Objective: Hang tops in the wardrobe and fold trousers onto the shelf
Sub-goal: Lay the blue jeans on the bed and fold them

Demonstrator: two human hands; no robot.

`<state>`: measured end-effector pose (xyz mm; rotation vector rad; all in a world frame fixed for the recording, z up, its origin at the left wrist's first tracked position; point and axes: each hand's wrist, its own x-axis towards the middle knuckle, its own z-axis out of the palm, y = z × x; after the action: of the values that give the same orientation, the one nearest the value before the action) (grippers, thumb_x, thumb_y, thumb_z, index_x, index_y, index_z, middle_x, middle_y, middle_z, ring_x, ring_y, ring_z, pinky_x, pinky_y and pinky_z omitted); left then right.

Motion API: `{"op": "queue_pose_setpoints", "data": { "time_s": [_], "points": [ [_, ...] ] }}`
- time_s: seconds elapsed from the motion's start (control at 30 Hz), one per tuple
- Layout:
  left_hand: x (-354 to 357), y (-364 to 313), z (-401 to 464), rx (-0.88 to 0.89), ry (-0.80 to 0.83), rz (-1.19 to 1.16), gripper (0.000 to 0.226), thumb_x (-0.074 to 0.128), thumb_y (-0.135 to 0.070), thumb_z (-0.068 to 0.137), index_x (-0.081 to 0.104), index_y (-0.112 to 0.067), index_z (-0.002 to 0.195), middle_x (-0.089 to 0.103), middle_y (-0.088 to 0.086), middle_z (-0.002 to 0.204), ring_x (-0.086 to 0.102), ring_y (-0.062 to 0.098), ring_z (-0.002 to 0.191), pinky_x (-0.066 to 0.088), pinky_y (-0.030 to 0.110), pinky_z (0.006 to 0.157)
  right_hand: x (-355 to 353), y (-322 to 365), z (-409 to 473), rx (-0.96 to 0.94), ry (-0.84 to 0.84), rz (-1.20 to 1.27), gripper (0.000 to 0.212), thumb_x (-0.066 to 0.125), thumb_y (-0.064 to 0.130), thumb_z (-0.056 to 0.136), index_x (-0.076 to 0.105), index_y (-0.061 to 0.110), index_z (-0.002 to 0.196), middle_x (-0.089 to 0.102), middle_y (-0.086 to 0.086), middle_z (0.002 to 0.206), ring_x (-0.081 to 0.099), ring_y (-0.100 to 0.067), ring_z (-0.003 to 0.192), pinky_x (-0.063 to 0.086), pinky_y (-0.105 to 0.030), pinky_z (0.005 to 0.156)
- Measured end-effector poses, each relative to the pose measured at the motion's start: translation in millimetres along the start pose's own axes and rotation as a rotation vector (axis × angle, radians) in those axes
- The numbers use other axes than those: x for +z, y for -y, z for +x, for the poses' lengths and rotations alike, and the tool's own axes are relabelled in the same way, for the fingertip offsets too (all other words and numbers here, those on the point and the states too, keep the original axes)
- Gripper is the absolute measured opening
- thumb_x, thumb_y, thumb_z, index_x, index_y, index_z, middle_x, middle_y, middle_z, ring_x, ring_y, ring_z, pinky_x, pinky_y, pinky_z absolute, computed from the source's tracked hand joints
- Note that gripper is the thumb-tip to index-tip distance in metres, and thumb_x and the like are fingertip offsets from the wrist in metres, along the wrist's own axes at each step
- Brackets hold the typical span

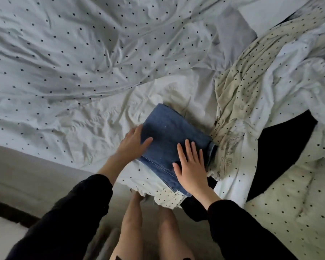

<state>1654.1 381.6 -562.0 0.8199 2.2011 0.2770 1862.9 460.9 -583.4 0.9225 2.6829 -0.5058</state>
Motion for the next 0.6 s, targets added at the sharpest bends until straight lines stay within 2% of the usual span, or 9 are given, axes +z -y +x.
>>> {"op": "queue_pose_setpoints", "data": {
  "time_s": [0.1, 0.17, 0.2, 0.27, 0.37, 0.5, 0.6],
  "points": [
    [-1.3, 10.6, 30.5, -0.062, 0.155, -0.211, 0.084, 0.057, -0.052, 0.086, 0.018, -0.011, 0.148, 0.032, 0.011, 0.15, 0.034, 0.026, 0.135, 0.03, 0.04, 0.111, 7.6, -8.8, 3.4, -0.037, -0.019, -0.016, 0.06, 0.032, 0.044, 0.093, 0.033, 0.011, 0.144, 0.034, -0.019, 0.149, 0.032, -0.035, 0.138, 0.021, -0.05, 0.11],
    [6.2, 9.9, 38.5, -0.112, 0.187, -0.308, 0.092, 0.064, -0.053, 0.081, 0.018, -0.012, 0.148, 0.033, 0.006, 0.149, 0.035, 0.024, 0.135, 0.031, 0.039, 0.111, 13.7, -16.6, 5.9, -0.046, 0.006, -0.018, 0.062, 0.03, 0.045, 0.094, 0.031, 0.012, 0.146, 0.031, -0.018, 0.151, 0.03, -0.033, 0.14, 0.019, -0.048, 0.111],
    [7.9, 7.7, 40.5, -0.137, 0.18, -0.317, 0.094, 0.068, -0.056, 0.076, 0.023, -0.013, 0.146, 0.037, 0.005, 0.146, 0.038, 0.024, 0.132, 0.034, 0.039, 0.109, 15.8, -20.3, 7.8, -0.049, 0.02, -0.013, 0.063, 0.03, 0.046, 0.094, 0.03, 0.012, 0.146, 0.03, -0.017, 0.152, 0.028, -0.032, 0.14, 0.018, -0.047, 0.111],
    [4.9, 3.7, 41.5, -0.201, 0.164, -0.335, 0.085, 0.076, -0.058, 0.066, 0.043, -0.015, 0.132, 0.053, 0.001, 0.13, 0.051, 0.021, 0.118, 0.043, 0.036, 0.099, 17.8, -25.8, 8.1, -0.05, 0.043, 0.007, 0.064, 0.029, 0.047, 0.093, 0.029, 0.012, 0.147, 0.027, -0.016, 0.153, 0.025, -0.031, 0.142, 0.015, -0.046, 0.112],
    [-7.0, -6.9, 28.5, -0.253, 0.224, -0.417, 0.048, 0.081, -0.046, 0.067, 0.058, -0.019, 0.1, 0.063, -0.003, 0.106, 0.059, 0.017, 0.098, 0.048, 0.032, 0.088, 12.5, -29.3, -2.4, -0.059, 0.09, 0.089, 0.067, 0.023, 0.049, 0.091, 0.025, 0.015, 0.149, 0.017, -0.012, 0.157, 0.015, -0.029, 0.145, 0.008, -0.044, 0.114],
    [-13.6, 2.3, -7.1, -0.338, 0.19, -0.473, 0.054, 0.082, -0.044, 0.066, 0.059, -0.012, 0.102, 0.063, 0.001, 0.104, 0.059, 0.018, 0.094, 0.05, 0.03, 0.074, -4.9, -21.3, -12.0, -0.03, 0.189, 0.177, 0.078, 0.005, 0.056, 0.082, 0.019, 0.022, 0.151, 0.004, -0.004, 0.16, 0.001, -0.026, 0.147, 0.006, -0.045, 0.117],
    [-5.6, 27.0, -39.6, -0.44, 0.131, -0.506, 0.057, 0.083, -0.045, 0.064, 0.059, -0.012, 0.104, 0.064, 0.005, 0.107, 0.06, 0.021, 0.095, 0.052, 0.038, 0.084, -11.1, -13.4, -22.2, -0.029, 0.225, 0.129, 0.077, 0.01, 0.058, 0.084, 0.031, 0.019, 0.148, 0.015, -0.01, 0.158, 0.011, -0.031, 0.146, 0.017, -0.052, 0.115]
  ]
}}
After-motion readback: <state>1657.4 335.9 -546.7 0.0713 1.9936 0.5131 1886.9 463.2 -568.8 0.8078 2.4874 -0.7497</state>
